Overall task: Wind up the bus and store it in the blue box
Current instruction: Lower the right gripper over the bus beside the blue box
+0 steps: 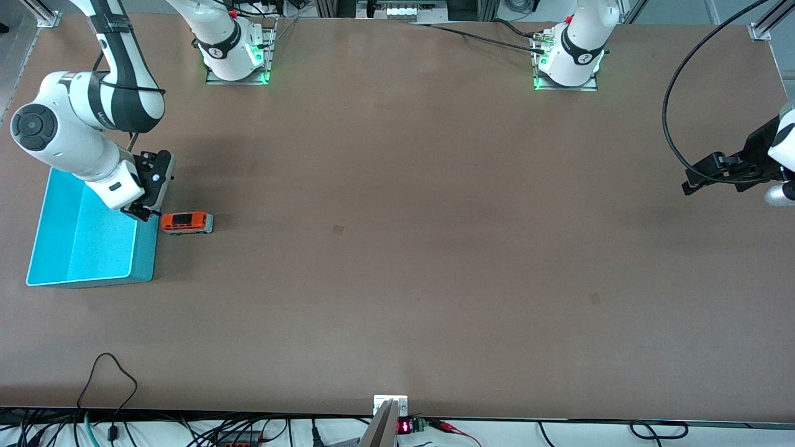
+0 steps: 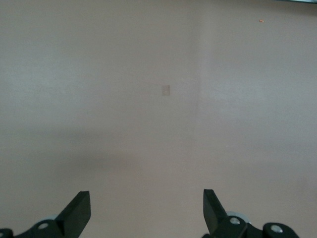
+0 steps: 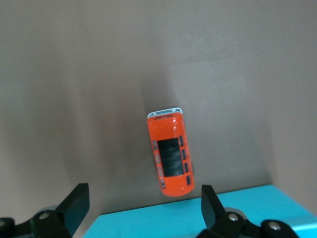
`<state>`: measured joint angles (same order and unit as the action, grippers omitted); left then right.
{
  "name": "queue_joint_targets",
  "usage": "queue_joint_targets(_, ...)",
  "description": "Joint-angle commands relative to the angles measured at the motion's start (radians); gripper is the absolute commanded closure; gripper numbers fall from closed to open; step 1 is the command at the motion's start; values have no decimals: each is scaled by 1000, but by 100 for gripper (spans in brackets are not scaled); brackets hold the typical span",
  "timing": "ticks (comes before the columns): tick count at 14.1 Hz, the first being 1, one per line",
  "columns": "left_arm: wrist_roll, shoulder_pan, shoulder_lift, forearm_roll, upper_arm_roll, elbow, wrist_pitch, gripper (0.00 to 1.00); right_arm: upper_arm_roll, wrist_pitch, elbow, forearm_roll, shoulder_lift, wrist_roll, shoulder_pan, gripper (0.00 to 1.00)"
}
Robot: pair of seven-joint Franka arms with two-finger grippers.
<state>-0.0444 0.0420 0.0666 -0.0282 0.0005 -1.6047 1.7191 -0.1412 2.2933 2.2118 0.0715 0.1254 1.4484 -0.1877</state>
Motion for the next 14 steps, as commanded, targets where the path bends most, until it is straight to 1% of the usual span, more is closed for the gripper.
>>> queue_joint_targets(1,11,4,-24,-4,-8,-17,8,0,-17,75,5,11,46,66,-27,0)
queue_joint_targets(5,4,9,-8,-7,-4,25,7,0,-17,121,5,13,94,89,-30,0)
queue_joint_targets(7,11,13,-7,-7,-4,28,7,0,-17,150,3,13,114,109,-35,0)
queue_joint_targets(9,14,12,-8,-6,-4,26,5,0,-17,182,3,11,140,130,-42,0)
queue_joint_targets(11,17,9,-11,-4,-5,23,-15,0,-18,183,3,13,157,136,-42,0)
queue_joint_targets(14,50,9,-33,-4,-5,-17,-12,0,-17,183,5,13,192,142,-47,0)
